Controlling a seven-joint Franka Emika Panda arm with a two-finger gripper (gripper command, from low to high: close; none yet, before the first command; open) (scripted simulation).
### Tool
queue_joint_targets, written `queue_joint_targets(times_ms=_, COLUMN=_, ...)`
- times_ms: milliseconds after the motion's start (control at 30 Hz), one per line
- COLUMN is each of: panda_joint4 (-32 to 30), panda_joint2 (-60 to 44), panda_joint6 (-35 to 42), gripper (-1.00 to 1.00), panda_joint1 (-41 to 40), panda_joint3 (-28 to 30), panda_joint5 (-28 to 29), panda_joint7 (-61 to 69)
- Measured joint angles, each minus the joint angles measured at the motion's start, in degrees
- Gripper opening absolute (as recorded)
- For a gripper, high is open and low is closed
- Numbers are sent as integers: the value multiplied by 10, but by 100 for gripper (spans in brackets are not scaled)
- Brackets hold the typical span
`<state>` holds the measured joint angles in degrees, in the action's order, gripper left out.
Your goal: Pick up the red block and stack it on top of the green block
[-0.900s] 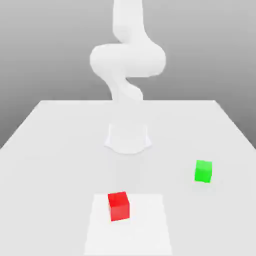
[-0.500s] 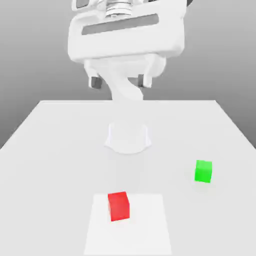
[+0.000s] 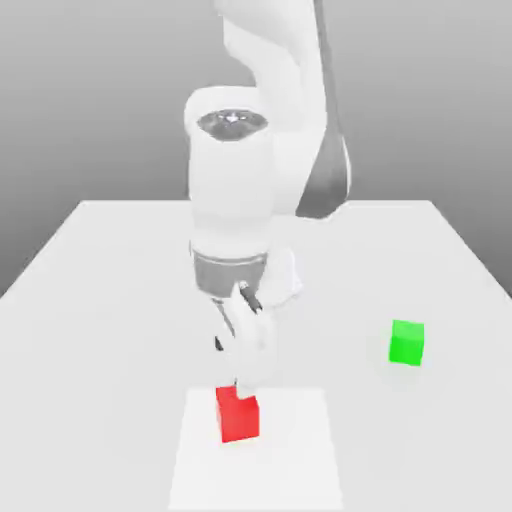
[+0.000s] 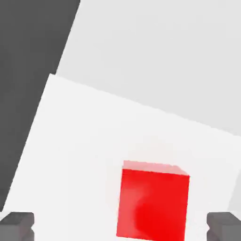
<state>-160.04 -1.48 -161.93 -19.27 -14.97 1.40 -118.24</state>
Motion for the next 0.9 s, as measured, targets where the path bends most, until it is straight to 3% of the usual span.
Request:
queue_joint_targets(times_ms=167, panda_joint4=13, panda_joint2=-103, panda_joint6=-84, gripper=0, panda_joint1=40, panda_joint3=61, panda_joint5=88, panda_joint7=-71)
queue_joint_targets(times_ms=200, panda_joint4=15, panda_joint2=-118, panda_joint6=-96, gripper=-100, panda_joint1=52, panda_joint3=75, panda_joint5=99, panda_joint7=-79)
queue_joint_targets(times_ms=433, panda_joint4=15, panda_joint2=-118, panda_joint6=-98, gripper=-100, panda_joint1=54, panda_joint3=76, panda_joint5=99, panda_joint7=-79)
queue_joint_targets(times_ms=633, panda_joint4=-2, panda_joint2=-8, panda_joint6=-7, gripper=-100, panda_joint1=36, panda_joint3=33, panda_joint5=1, panda_joint7=-8)
queue_joint_targets(times_ms=900, panda_joint4=-39, panda_joint2=108, panda_joint6=64, gripper=-100, panda_joint1=204, panda_joint3=-43, panda_joint5=-113, panda_joint7=126)
